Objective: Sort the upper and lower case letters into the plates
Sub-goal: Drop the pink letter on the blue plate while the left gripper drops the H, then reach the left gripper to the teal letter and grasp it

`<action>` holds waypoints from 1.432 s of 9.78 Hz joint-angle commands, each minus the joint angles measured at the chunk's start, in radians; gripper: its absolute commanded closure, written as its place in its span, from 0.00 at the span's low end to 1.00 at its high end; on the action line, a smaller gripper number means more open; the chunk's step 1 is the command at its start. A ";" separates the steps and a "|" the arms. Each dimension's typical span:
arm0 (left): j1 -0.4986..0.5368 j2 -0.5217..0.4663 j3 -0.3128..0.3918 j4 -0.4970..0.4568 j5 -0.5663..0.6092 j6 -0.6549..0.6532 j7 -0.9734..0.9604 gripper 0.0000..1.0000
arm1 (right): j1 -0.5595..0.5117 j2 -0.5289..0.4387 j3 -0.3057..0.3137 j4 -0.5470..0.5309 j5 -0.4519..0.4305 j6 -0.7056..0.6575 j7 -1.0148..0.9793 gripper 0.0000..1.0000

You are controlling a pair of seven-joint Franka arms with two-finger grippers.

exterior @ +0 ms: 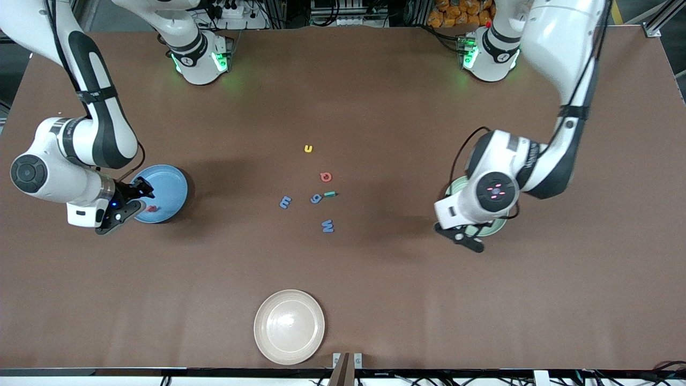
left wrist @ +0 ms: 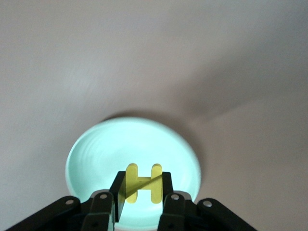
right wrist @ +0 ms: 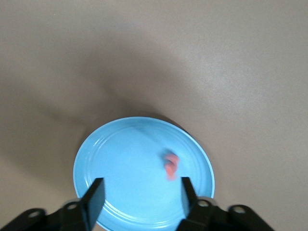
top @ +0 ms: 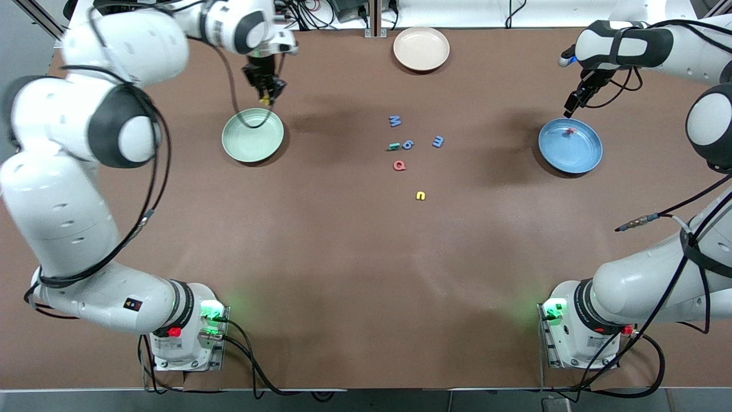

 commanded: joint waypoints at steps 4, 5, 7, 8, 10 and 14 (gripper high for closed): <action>0.065 -0.141 -0.014 -0.341 0.022 0.257 0.046 0.00 | 0.152 -0.013 0.010 0.005 -0.003 0.022 0.328 0.00; 0.057 -0.140 -0.016 -0.332 0.019 0.257 0.031 0.00 | 0.175 0.004 0.010 0.019 -0.002 0.023 0.403 0.00; 0.019 -0.118 -0.057 -0.283 -0.012 0.257 -0.058 0.00 | 0.231 0.025 0.010 0.024 0.001 0.060 0.534 0.00; -0.007 -0.095 -0.089 -0.235 -0.003 0.257 -0.106 0.00 | 0.261 0.039 0.012 0.030 0.001 0.075 0.613 0.00; -0.132 -0.019 -0.105 -0.090 0.003 0.257 -0.114 0.00 | 0.314 0.056 0.012 0.031 0.003 0.088 0.758 0.00; -0.347 0.231 -0.105 0.209 0.117 0.307 -0.112 0.00 | 0.364 0.064 0.012 0.013 0.021 0.125 0.921 0.00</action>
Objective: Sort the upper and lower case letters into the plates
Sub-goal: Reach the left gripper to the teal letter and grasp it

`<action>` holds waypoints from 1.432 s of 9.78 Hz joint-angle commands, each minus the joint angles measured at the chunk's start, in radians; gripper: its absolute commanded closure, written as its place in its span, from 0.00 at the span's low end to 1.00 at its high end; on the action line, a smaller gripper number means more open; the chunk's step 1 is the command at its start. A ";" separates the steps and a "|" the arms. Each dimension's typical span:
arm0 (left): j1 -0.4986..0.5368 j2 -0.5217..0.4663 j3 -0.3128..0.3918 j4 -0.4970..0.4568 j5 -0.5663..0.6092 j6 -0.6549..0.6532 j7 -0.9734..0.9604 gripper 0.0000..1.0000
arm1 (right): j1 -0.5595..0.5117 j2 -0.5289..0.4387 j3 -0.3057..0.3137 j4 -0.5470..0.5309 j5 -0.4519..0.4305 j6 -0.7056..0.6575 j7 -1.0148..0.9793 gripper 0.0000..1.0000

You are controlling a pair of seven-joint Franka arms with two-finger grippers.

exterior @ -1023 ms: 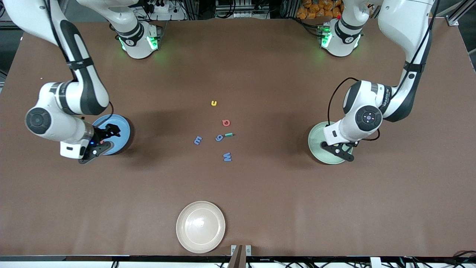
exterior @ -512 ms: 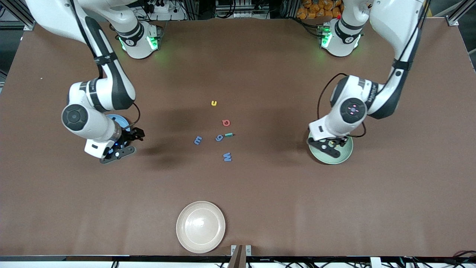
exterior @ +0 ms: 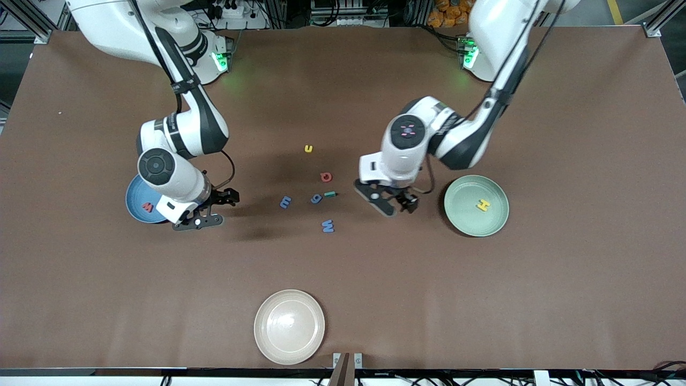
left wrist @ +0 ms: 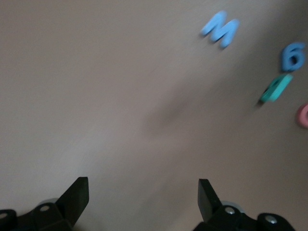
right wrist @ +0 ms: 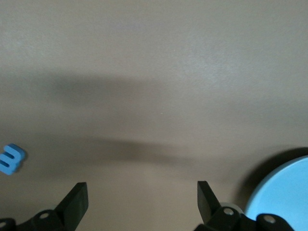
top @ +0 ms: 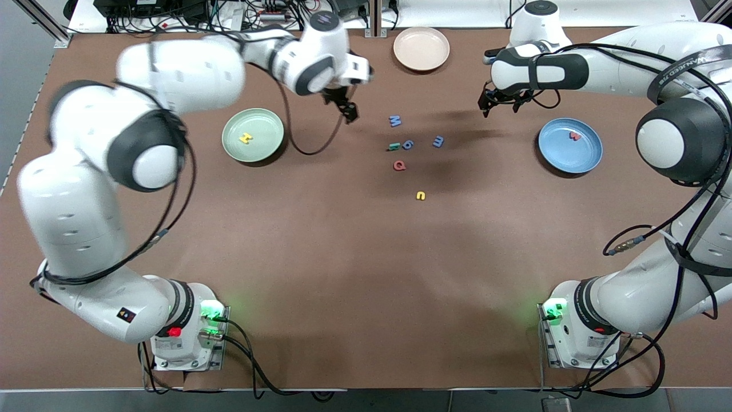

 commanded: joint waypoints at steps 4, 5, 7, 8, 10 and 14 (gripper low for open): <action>-0.157 0.210 0.014 0.146 0.044 0.223 0.012 0.00 | 0.071 -0.068 -0.003 -0.142 0.014 0.089 0.084 0.00; -0.164 0.210 0.014 0.143 0.047 0.223 0.016 0.00 | 0.071 -0.117 -0.003 -0.214 0.016 0.118 0.084 0.00; -0.192 0.233 0.014 0.143 0.047 0.223 0.015 0.00 | 0.069 -0.211 -0.003 -0.304 0.016 0.111 0.084 0.00; -0.192 0.241 0.015 0.146 0.045 0.222 0.015 0.01 | 0.069 -0.243 -0.005 -0.331 0.016 0.106 0.084 0.00; -0.194 0.272 0.017 0.172 0.044 0.228 0.007 0.12 | 0.069 -0.269 -0.003 -0.353 0.016 0.103 0.084 0.00; -0.194 0.290 0.018 0.200 0.044 0.231 0.001 0.28 | 0.068 -0.265 -0.003 -0.350 0.016 0.102 0.086 0.00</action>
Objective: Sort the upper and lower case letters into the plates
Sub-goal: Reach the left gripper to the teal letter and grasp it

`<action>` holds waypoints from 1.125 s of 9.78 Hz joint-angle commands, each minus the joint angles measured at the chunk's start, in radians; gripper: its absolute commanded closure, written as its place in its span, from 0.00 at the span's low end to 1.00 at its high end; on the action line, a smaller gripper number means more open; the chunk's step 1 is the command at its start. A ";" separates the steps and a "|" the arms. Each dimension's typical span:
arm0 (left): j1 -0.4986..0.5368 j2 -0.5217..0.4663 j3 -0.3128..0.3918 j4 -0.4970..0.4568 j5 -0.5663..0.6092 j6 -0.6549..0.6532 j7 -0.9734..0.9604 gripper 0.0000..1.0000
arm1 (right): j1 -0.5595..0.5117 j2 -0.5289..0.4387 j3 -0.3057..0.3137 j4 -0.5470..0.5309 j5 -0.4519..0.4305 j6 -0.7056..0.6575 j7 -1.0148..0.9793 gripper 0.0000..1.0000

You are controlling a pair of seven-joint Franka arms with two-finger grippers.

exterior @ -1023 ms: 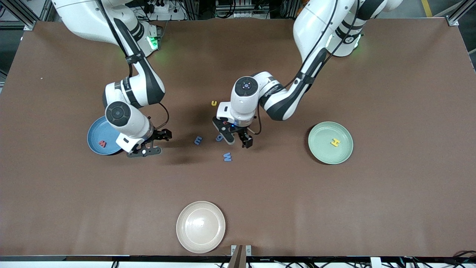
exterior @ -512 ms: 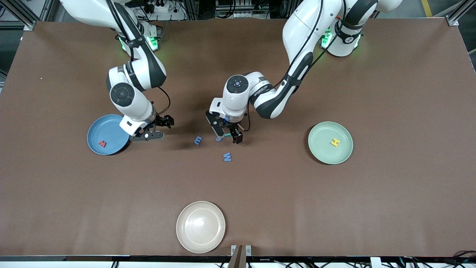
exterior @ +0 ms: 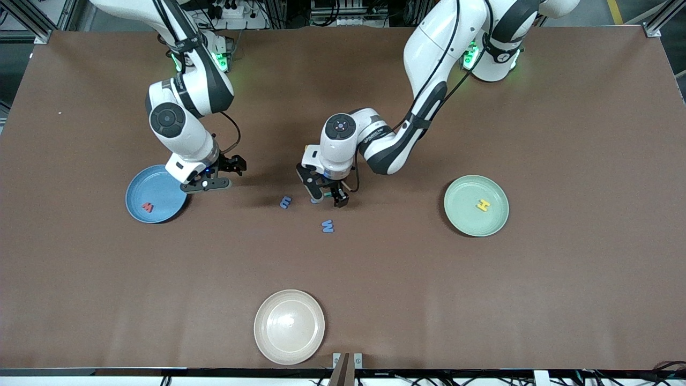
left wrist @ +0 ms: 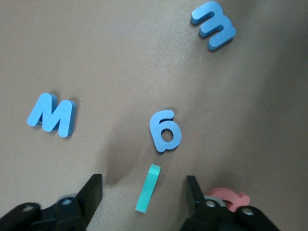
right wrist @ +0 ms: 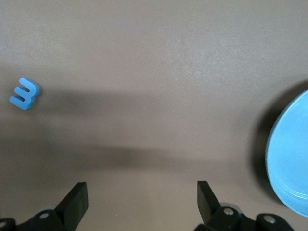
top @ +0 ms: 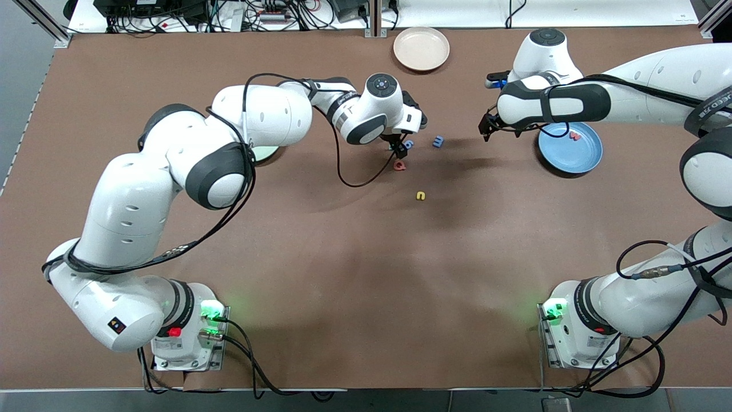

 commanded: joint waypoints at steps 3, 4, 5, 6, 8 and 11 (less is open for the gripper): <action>-0.011 0.016 0.009 0.034 0.023 0.005 -0.015 0.67 | 0.000 -0.027 0.001 -0.025 0.015 0.003 0.014 0.00; -0.013 0.010 0.009 0.033 0.023 0.005 -0.016 0.84 | 0.002 -0.025 0.002 -0.024 0.016 0.003 0.014 0.00; -0.016 0.006 0.009 0.027 0.025 -0.002 -0.018 0.95 | 0.003 -0.024 0.001 -0.024 0.033 0.003 0.014 0.00; -0.017 -0.004 0.012 0.021 0.026 -0.020 -0.016 1.00 | 0.003 -0.024 0.001 -0.022 0.044 0.003 0.014 0.00; -0.004 -0.046 0.012 0.025 0.028 -0.164 -0.013 1.00 | 0.005 -0.021 0.002 -0.019 0.049 0.005 0.014 0.00; 0.142 -0.183 0.005 0.019 0.025 -0.475 0.008 1.00 | 0.029 0.008 0.002 0.034 0.075 0.002 0.085 0.00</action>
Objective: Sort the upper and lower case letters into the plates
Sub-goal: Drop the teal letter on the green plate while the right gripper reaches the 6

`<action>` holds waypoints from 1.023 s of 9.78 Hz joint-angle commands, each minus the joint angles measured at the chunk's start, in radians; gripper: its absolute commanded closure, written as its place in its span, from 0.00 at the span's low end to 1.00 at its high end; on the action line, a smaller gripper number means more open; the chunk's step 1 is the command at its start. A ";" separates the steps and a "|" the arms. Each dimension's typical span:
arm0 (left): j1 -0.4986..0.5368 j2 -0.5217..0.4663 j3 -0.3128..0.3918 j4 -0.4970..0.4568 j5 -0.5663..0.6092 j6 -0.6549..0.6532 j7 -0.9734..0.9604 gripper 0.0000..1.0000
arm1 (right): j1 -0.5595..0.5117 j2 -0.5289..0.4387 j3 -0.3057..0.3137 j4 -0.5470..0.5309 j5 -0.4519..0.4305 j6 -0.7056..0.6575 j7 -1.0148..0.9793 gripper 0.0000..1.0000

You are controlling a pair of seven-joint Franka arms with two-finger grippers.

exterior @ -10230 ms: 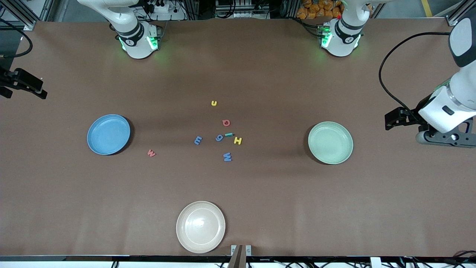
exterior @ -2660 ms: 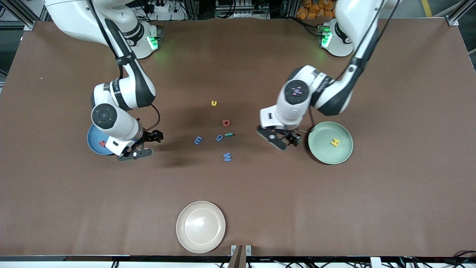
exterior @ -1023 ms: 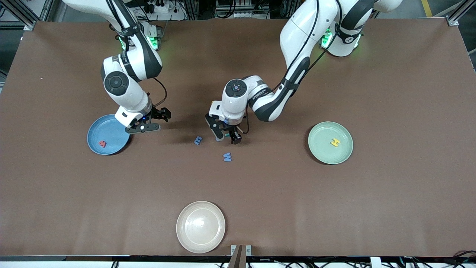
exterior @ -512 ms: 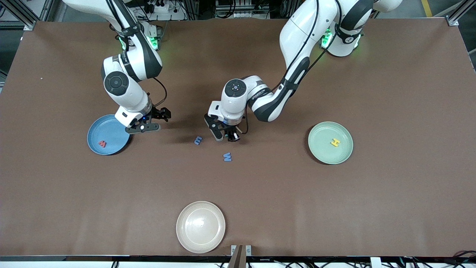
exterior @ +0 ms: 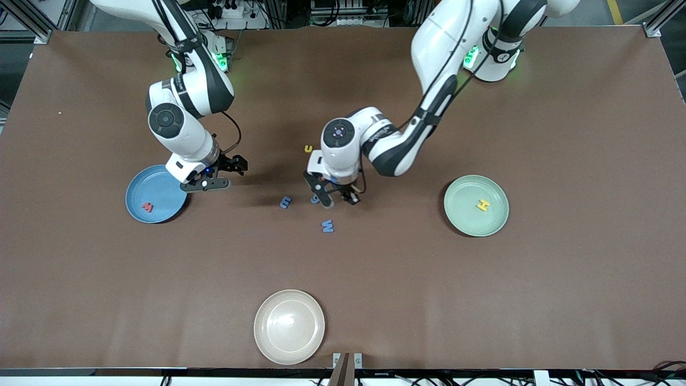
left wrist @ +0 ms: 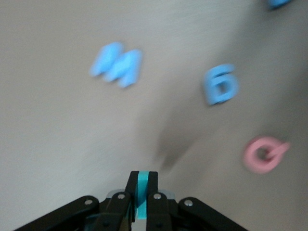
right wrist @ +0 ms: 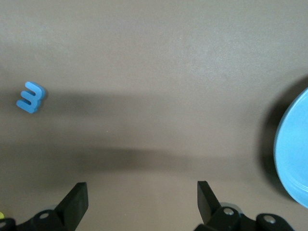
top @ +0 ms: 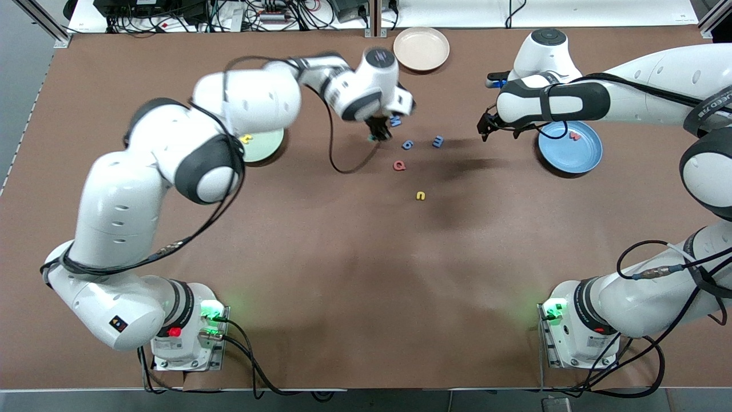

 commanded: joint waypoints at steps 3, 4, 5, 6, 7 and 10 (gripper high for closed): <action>0.337 -0.243 -0.023 -0.150 0.009 -0.270 0.196 1.00 | 0.123 0.119 -0.002 0.188 0.032 -0.007 0.351 0.00; 0.427 -0.278 -0.038 -0.213 0.009 -0.268 0.261 1.00 | 0.146 0.172 -0.002 0.260 0.032 -0.024 0.446 0.00; 0.539 -0.321 -0.078 -0.297 0.006 -0.259 0.274 1.00 | 0.165 0.246 -0.002 0.359 0.030 -0.072 0.537 0.00; 0.675 -0.355 -0.139 -0.401 -0.003 -0.198 0.274 1.00 | 0.181 0.321 -0.002 0.462 0.030 -0.111 0.612 0.00; 0.807 -0.377 -0.216 -0.506 -0.005 -0.096 0.274 1.00 | 0.186 0.390 -0.002 0.550 0.032 -0.123 0.690 0.00; 0.928 -0.369 -0.279 -0.636 -0.005 0.062 0.246 1.00 | 0.232 0.506 0.000 0.633 0.036 -0.113 0.881 0.00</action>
